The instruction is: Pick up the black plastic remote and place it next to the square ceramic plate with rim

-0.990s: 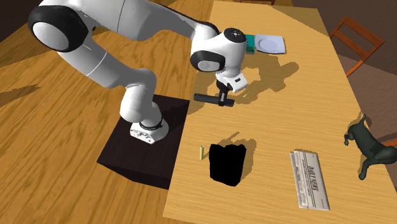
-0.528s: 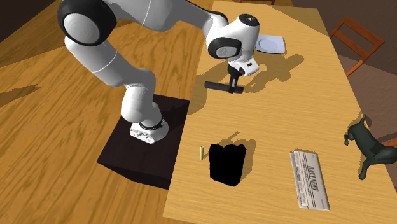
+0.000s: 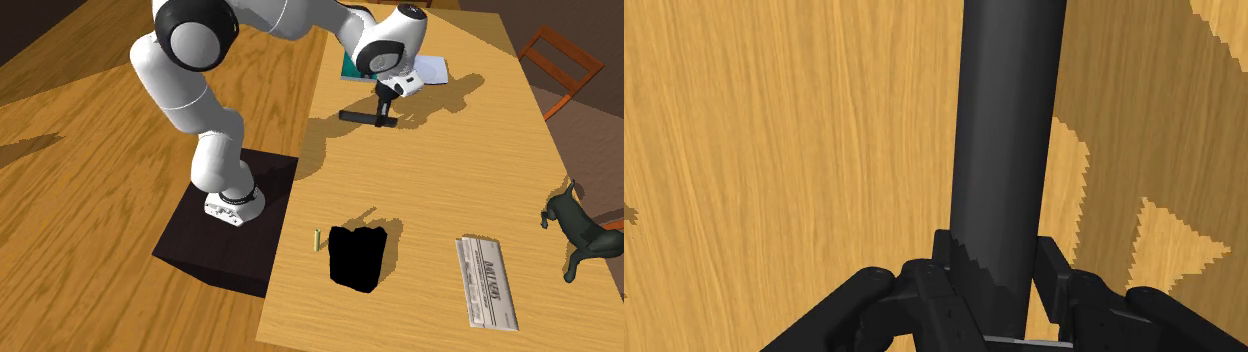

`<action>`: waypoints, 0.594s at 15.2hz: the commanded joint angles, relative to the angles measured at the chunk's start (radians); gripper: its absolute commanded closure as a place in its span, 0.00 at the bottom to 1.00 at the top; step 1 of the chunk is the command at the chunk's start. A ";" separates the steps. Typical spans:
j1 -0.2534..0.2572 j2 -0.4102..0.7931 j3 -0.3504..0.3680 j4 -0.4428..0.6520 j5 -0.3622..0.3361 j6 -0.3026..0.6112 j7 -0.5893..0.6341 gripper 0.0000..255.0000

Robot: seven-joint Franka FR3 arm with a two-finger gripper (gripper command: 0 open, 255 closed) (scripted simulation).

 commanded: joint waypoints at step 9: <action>0.099 0.376 0.067 0.435 -0.181 -0.086 0.246 1.00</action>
